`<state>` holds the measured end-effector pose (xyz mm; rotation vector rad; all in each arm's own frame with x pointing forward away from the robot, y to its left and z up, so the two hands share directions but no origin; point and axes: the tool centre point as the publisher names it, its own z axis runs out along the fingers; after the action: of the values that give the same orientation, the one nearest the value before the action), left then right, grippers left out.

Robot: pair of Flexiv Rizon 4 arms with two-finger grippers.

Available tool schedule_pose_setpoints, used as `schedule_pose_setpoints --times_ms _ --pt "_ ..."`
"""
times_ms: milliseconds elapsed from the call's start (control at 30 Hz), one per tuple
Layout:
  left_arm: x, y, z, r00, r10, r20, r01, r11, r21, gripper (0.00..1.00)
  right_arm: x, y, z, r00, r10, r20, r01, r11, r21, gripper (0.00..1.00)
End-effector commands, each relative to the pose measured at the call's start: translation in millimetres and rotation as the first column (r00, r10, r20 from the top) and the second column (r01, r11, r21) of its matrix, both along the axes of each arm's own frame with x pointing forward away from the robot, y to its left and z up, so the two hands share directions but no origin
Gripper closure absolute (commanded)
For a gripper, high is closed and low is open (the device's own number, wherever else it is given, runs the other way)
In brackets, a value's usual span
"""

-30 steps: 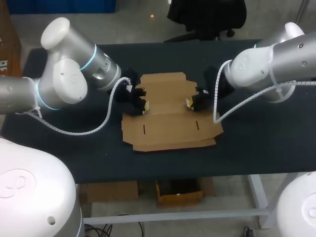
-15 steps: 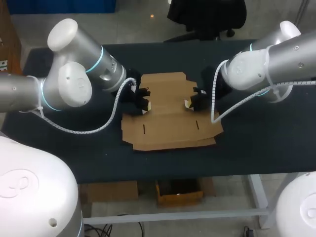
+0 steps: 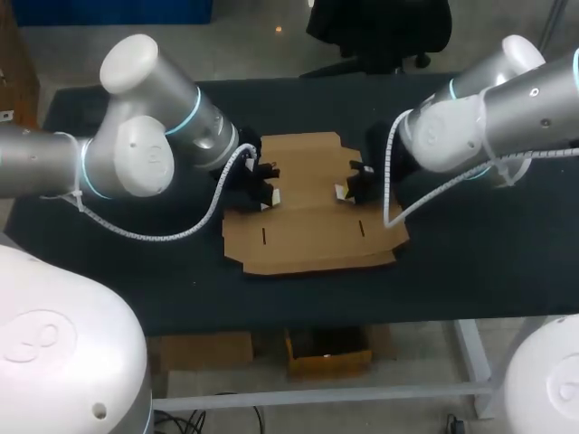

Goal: Assemble the packaging by folding the flat box into shape, placing the metal phone stand inside, and closing the box properly

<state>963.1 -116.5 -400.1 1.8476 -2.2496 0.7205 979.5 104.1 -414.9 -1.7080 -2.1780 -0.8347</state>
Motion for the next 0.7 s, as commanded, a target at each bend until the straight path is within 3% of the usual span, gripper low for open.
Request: schedule_pose_setpoints --times_ms 33,467,700 --pt "2.5 -6.9 -4.0 1.000 0.015 -0.003 -0.015 0.999 0.037 1.00 3.0 4.3 -6.9 1.000 -0.007 -0.006 0.007 1.000 -0.021 1.00" --pt "3.5 -6.5 -8.7 0.998 0.059 -0.019 -0.057 0.993 0.099 1.00 4.8 8.5 -16.1 0.999 -0.026 -0.025 0.024 0.996 -0.083 1.00" --pt "2.7 -2.5 -4.8 0.998 0.064 -0.019 -0.061 0.992 0.106 1.00 -0.1 3.6 -6.9 0.999 -0.045 -0.016 0.044 0.997 -0.070 1.00"
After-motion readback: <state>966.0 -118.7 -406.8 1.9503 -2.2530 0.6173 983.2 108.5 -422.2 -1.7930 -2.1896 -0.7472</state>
